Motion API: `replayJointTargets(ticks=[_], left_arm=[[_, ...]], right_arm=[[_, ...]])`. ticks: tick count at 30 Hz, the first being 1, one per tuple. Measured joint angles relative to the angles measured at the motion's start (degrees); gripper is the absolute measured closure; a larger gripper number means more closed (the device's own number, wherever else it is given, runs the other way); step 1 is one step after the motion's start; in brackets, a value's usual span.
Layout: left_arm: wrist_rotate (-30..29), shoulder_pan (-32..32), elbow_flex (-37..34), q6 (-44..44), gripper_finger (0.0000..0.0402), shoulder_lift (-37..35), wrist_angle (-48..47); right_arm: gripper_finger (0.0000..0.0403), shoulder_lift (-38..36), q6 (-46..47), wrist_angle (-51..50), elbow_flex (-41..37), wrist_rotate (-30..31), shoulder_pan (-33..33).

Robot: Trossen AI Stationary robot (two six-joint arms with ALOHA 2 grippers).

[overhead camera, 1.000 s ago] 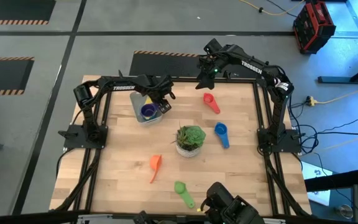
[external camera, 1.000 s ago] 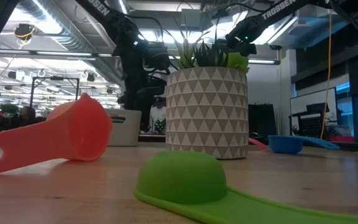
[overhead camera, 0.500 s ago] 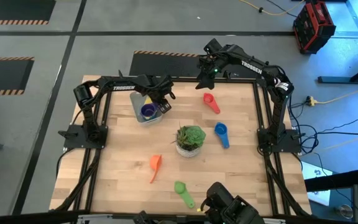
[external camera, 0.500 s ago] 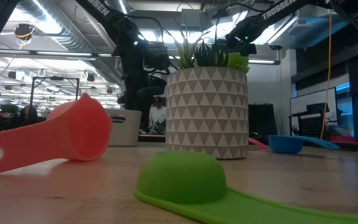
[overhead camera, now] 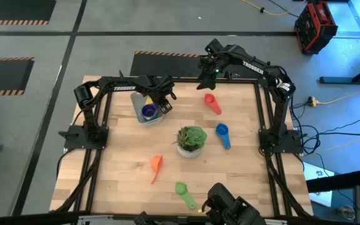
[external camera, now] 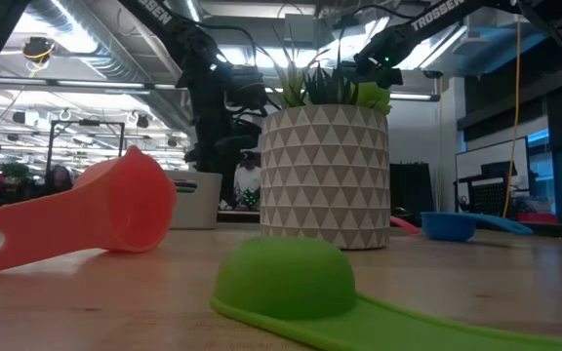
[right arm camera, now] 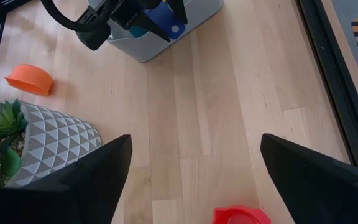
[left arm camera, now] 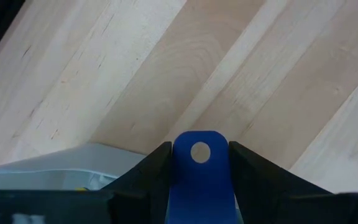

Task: Nest measuring cups in basket
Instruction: Stack the violet measuring cup on top of the yellow measuring cup in the gray bin

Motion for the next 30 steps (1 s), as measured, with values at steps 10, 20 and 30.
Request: replayJointTargets(ticks=[10, 20, 30], left_arm=[[-2.57, 0.02, 0.0, -0.22, 0.0262, 0.0, -0.02], [-2.84, 0.02, -0.01, -3.19, 0.0262, 0.0, -0.03], [-2.84, 0.02, 0.0, -6.19, 0.0262, -0.07, -0.02]], right_arm=[[0.0042, 0.0, 0.01, 0.0, 0.0, 0.0, 0.0], [0.0042, 0.0, -0.06, 0.0, 0.0, 0.0, 0.0], [0.0042, 0.0, -0.17, 0.01, 0.0, 0.0, 0.0]])
